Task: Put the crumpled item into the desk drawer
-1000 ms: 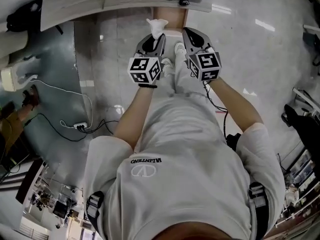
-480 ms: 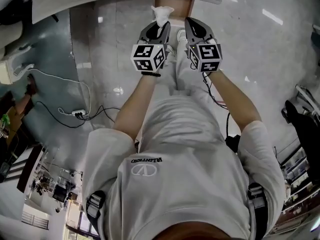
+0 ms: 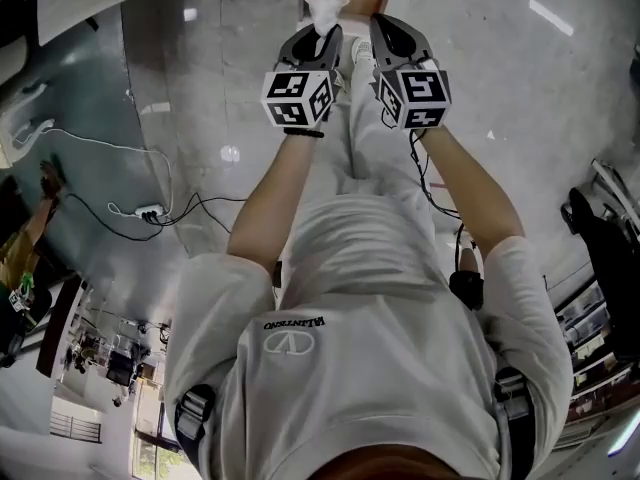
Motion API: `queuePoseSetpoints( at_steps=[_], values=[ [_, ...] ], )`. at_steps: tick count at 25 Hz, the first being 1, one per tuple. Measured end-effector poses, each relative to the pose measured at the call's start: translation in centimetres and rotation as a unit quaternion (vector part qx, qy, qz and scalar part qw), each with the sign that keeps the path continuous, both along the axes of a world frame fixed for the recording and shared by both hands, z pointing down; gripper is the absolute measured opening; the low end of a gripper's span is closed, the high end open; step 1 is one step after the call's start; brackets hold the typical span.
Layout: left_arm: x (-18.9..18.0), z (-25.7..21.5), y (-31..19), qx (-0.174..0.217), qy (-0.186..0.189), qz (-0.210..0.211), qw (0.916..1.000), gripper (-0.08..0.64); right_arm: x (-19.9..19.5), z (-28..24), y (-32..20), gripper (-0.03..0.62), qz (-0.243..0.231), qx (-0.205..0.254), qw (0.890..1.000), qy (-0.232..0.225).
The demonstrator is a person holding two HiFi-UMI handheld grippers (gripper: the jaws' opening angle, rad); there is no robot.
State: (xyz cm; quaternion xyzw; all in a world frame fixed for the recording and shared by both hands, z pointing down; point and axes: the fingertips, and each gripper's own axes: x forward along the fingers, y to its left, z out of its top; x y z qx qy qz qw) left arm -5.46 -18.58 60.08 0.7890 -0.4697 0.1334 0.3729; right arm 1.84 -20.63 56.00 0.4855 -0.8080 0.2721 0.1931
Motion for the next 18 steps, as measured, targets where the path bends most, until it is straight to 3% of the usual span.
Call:
queuePoseSetpoints(
  at_steps=[18],
  values=[
    [-0.3,7.1,-1.3,-0.029,-0.003,-0.016,0.9995,0.097,0.1,7.9,-0.9,0.0,0.008,-0.046,0.999,0.002]
  ],
)
